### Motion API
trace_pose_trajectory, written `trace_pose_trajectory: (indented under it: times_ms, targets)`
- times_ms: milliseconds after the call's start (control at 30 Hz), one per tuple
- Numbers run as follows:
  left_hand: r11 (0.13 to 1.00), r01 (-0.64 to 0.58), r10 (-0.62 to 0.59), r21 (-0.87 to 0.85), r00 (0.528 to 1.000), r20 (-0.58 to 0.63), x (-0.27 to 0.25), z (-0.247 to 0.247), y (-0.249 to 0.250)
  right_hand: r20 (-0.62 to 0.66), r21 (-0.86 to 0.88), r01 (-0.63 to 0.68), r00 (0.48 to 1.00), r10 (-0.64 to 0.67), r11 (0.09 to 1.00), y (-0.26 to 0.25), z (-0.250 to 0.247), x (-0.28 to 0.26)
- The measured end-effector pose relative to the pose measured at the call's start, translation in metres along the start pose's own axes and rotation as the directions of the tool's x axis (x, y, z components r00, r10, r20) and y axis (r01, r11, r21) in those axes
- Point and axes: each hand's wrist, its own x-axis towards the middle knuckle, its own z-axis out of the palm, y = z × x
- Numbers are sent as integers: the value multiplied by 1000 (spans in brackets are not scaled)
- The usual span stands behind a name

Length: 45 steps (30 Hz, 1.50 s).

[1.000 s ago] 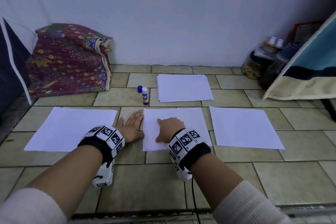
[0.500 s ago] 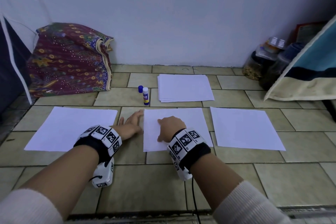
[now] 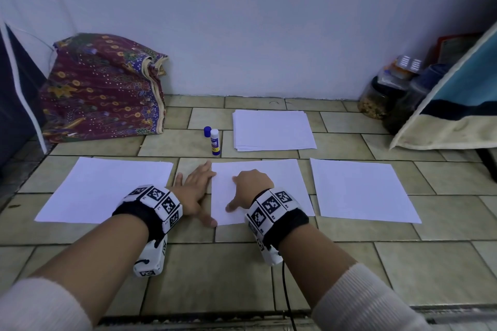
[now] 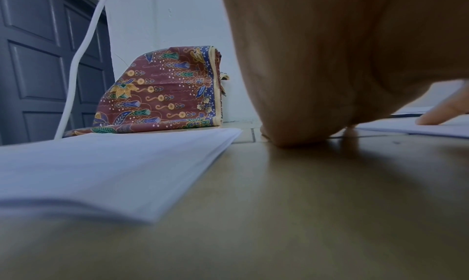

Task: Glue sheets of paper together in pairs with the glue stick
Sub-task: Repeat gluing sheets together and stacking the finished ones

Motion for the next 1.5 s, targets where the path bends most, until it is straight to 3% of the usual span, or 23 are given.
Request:
trace_pose_trajectory:
  times_ms: [100,267,700,933,1233,1400,1500]
  targets:
    - [1000,1,-1,-16,1000,12,0,-1,-1,-29,34,-25,999,26,999,-2,0,-6]
    - [969,79,-100,-234,992,-81,5,0,5,-19,29,-62,998,63,998,-7,1,-7]
    - [983,19,-32,-181,997,-67,-2,-1,4,-91,-52,48,994,-53,997,8,-2,-9]
    - [966,117,-142,-232,986,-93,3,0,12,-85,-143,95,990,-108,985,11,2,-6]
    - [939,122,-154,-321,985,-78,5,-2,13,-83,-146,106,989,-119,984,11,3,-5]
    - [983,100,-111,-154,992,-66,3,1,10,-74,-144,99,991,-111,985,11,3,-5]
    - [986,79,-89,-147,994,-61,0,1,10,-73,-141,98,991,-109,985,10,4,-5]
